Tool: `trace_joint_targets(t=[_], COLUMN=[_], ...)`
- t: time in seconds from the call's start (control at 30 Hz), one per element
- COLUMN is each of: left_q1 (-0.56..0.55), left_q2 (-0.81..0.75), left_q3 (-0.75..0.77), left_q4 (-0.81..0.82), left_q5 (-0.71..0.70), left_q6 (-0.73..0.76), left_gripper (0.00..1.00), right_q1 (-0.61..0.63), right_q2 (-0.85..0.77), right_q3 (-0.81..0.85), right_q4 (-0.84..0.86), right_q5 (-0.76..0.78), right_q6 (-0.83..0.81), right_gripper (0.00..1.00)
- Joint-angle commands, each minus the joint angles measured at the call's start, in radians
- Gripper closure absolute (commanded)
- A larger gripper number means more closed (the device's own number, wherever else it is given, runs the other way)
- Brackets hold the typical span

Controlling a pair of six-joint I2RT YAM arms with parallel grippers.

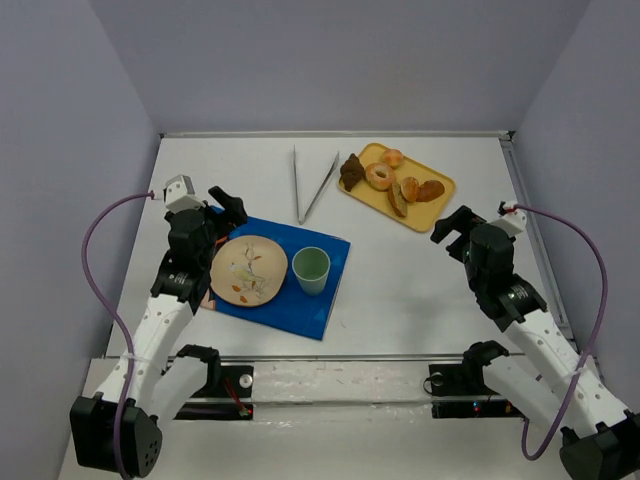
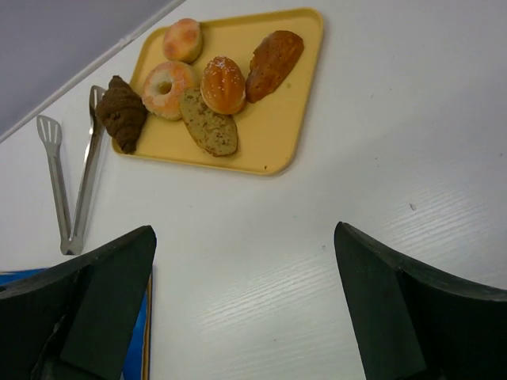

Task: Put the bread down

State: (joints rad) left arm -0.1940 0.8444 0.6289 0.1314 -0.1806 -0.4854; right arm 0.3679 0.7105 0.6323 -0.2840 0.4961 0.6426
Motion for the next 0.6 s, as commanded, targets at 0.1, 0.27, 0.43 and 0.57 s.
trace_joint_targets(t=[0.1, 0.27, 0.43, 0.57], left_q1=[0.007, 0.005, 0.004, -0.038], left_q2=[0.169, 0.356, 0.553, 0.74], left_q3=[0.112, 0.273, 0.429, 0.575], left_q4=[0.059, 0.063, 0.042, -0.062], left_q5=[0.15, 0.34, 0.473, 0.378], left_q6=[0.079, 0.233, 0.333, 0.361], left_gripper=[0.01, 0.01, 0.01, 0.01], right_q1=[0.0, 0.0, 0.0, 0.0], right_q2=[0.0, -0.003, 0.003, 0.007], right_q3=[-0.011, -0.029, -0.031, -0.04], right_q4=[0.058, 0.109, 0.114, 0.114], right_q5=[-0.103, -0.148, -0.212, -0.191], right_q6=[-0.04, -0.077, -0.095, -0.1], right_gripper=[0.0, 0.0, 0.0, 0.0])
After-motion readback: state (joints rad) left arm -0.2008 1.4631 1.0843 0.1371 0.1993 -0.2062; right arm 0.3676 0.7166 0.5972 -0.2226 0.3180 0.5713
